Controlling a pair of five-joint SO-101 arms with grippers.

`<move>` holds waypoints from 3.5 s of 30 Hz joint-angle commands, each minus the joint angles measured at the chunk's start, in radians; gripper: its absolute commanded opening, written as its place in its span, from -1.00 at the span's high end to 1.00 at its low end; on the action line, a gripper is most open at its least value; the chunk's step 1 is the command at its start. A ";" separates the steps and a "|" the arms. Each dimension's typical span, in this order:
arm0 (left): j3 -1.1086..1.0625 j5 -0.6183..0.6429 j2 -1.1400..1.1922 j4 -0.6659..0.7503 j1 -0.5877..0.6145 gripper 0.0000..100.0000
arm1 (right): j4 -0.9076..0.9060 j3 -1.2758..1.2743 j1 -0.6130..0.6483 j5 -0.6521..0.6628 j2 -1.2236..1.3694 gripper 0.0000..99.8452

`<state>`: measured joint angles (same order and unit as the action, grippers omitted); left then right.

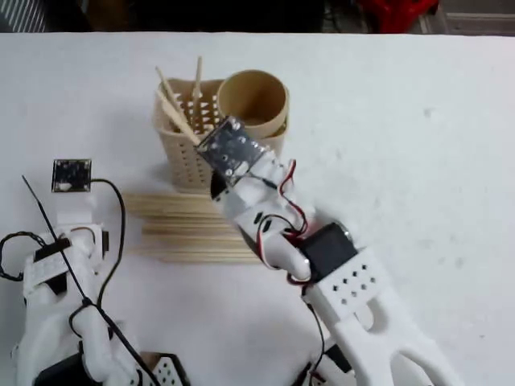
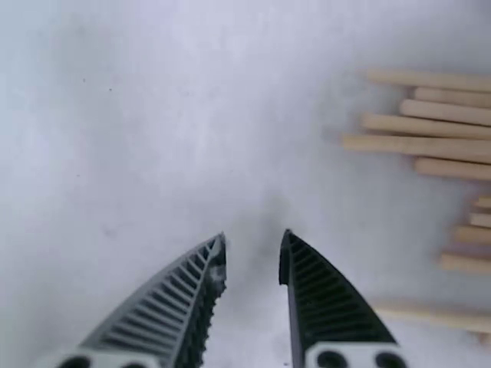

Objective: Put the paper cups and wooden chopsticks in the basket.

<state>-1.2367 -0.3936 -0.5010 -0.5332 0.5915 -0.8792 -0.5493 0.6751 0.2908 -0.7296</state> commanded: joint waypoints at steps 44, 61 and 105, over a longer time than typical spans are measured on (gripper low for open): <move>0.003 -0.012 -0.002 0.018 0.005 0.74 | 0.837 0.319 0.022 -0.207 0.519 0.96; 0.003 -0.012 -0.002 0.018 0.005 0.74 | 0.366 0.316 -0.004 -0.193 0.274 0.67; 0.003 -0.012 -0.002 0.018 0.007 0.74 | 0.179 -0.311 0.177 0.423 0.519 0.64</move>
<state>-1.2367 -0.3936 -0.5010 -0.5332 0.5915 -0.7119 -0.8623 0.8500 0.7035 -0.1726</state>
